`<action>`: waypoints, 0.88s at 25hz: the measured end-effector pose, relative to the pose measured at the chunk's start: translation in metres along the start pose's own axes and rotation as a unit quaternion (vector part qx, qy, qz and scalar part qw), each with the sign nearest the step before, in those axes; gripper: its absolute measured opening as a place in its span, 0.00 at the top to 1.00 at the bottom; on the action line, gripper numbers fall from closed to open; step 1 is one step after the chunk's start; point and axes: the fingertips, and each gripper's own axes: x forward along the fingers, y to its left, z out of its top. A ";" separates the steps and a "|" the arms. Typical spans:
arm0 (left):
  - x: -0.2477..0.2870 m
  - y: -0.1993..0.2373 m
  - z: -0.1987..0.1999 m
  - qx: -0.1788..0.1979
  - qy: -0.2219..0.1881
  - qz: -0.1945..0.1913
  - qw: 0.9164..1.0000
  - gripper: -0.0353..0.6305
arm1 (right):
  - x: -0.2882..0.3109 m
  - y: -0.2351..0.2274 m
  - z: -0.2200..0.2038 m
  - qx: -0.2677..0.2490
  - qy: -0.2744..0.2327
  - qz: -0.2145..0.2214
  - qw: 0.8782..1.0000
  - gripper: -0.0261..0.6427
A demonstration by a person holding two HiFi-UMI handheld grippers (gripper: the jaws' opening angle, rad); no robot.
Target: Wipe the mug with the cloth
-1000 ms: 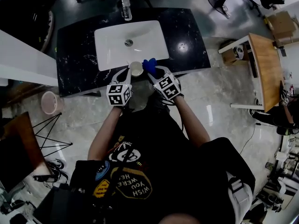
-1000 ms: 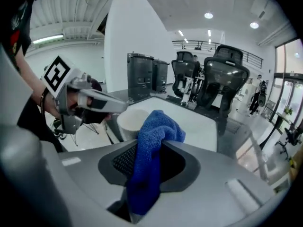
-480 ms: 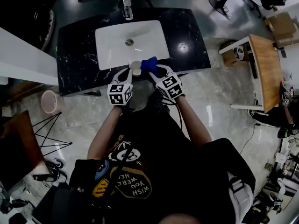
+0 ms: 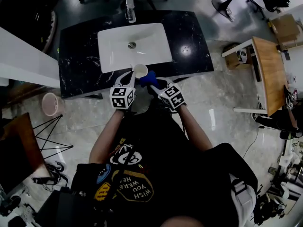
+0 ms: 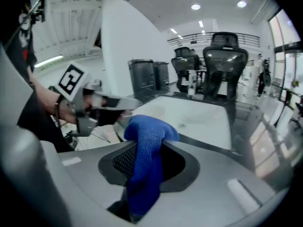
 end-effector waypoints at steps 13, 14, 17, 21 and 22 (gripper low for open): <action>-0.011 0.005 0.005 -0.004 -0.004 0.000 1.000 0.94 | -0.035 -0.109 0.027 0.116 -0.094 -0.160 0.976 0.80; -0.011 0.006 0.005 -0.007 -0.005 0.002 1.000 0.94 | -0.041 -0.105 0.033 0.112 -0.115 -0.165 0.973 0.94; -0.013 0.006 0.006 -0.010 -0.010 0.001 1.000 0.94 | -0.050 -0.094 0.040 0.103 -0.143 -0.181 0.968 0.96; -0.015 0.000 0.010 0.001 -0.014 -0.008 1.000 0.94 | -0.052 -0.079 0.049 0.104 -0.161 -0.181 0.965 0.96; -0.015 -0.002 0.012 0.004 -0.015 -0.010 1.000 0.94 | -0.053 -0.076 0.052 0.106 -0.165 -0.179 0.964 0.96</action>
